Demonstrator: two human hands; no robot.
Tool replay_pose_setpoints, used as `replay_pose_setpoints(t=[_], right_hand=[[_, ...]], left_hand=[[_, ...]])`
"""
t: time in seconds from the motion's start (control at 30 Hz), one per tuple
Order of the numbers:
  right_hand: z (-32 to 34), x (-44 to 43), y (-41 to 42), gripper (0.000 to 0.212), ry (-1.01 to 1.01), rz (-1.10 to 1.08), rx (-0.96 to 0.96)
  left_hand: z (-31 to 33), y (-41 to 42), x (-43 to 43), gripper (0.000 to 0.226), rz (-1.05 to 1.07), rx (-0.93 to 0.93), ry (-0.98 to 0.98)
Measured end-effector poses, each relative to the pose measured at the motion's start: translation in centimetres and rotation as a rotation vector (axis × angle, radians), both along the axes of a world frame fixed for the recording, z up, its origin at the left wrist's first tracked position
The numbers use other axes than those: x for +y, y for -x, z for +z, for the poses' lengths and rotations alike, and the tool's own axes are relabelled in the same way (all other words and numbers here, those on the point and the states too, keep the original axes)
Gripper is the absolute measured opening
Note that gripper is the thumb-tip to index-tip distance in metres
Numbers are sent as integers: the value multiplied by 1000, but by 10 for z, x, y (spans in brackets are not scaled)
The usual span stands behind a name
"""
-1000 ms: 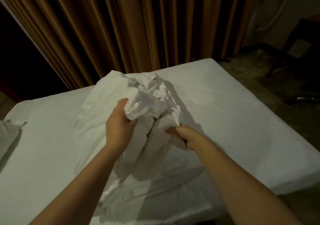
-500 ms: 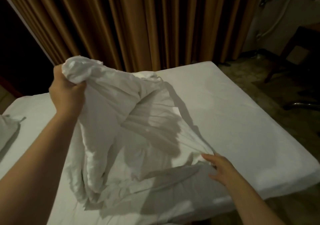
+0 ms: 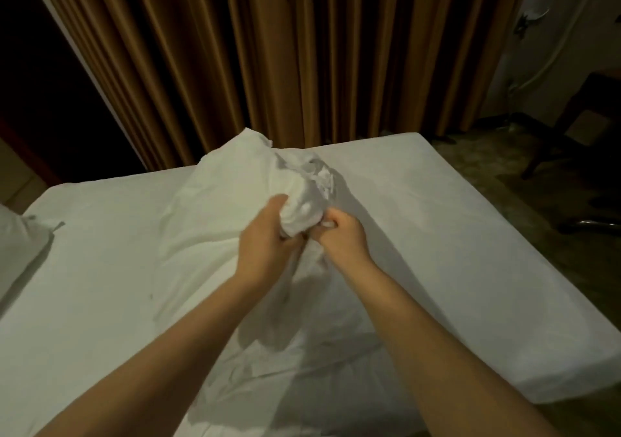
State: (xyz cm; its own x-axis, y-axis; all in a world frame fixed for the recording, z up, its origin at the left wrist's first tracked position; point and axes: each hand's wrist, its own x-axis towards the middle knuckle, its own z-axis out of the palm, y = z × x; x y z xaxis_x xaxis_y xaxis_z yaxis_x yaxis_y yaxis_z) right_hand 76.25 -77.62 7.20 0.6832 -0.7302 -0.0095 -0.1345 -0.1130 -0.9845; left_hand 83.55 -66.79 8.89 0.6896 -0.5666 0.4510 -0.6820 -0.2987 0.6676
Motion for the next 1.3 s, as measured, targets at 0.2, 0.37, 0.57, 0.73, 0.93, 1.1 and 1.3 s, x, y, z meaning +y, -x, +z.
replay_pose_setpoints(t=[0.2,0.37,0.57,0.73,0.93,1.1,1.3], right_hand=[[25,0,-26,37,-245,119,-172],[47,21,-60,15,-179,357,-291],[-33,44,-82,56,-380,145,-265],[-118,80,-83,58,-414,85,60],[-189,126,-95,44,-375,34,288],[-205,192,-136,45,-357,21,316],[-200,213,-153,30,-83,-211,332]], left_hand=[[-2,-13,8,82,-144,10,-194],[28,-37,14,54,211,-130,-50],[48,-88,24,55,177,-210,-215],[38,-125,29,56,132,-302,-357],[62,-196,59,53,99,-339,-271],[60,-220,69,56,-53,-449,-335],[63,-232,98,53,-140,-445,-308]])
